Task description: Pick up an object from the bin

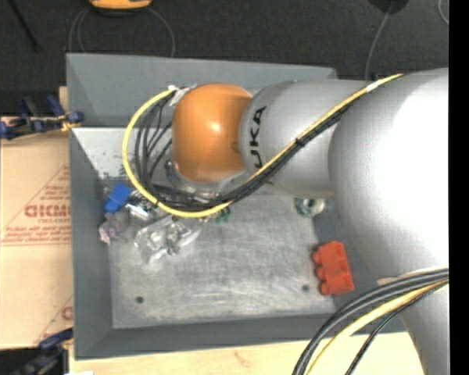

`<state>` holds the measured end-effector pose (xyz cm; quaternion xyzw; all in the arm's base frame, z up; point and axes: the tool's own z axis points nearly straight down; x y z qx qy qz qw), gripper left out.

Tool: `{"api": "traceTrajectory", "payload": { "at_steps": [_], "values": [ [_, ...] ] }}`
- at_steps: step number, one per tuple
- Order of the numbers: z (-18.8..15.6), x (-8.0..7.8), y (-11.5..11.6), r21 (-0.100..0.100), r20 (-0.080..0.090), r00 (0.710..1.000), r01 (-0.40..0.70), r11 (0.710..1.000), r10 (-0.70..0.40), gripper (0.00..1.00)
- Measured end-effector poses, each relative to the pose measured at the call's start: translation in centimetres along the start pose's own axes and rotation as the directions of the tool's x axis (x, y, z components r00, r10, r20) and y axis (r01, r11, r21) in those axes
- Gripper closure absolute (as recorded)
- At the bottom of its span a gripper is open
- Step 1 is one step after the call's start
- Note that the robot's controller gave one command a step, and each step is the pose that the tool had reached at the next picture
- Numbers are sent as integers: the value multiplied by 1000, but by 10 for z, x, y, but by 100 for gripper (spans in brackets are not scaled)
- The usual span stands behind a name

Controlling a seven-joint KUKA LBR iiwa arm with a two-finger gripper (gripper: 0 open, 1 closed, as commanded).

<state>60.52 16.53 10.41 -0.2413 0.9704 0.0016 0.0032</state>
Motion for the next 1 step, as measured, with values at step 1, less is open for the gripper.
{"api": "traceTrajectory", "payload": {
  "at_steps": [1],
  "values": [
    [-139, -7, 6, 5, 1, 999, -34, 999, 34, 100]
  ]
}}
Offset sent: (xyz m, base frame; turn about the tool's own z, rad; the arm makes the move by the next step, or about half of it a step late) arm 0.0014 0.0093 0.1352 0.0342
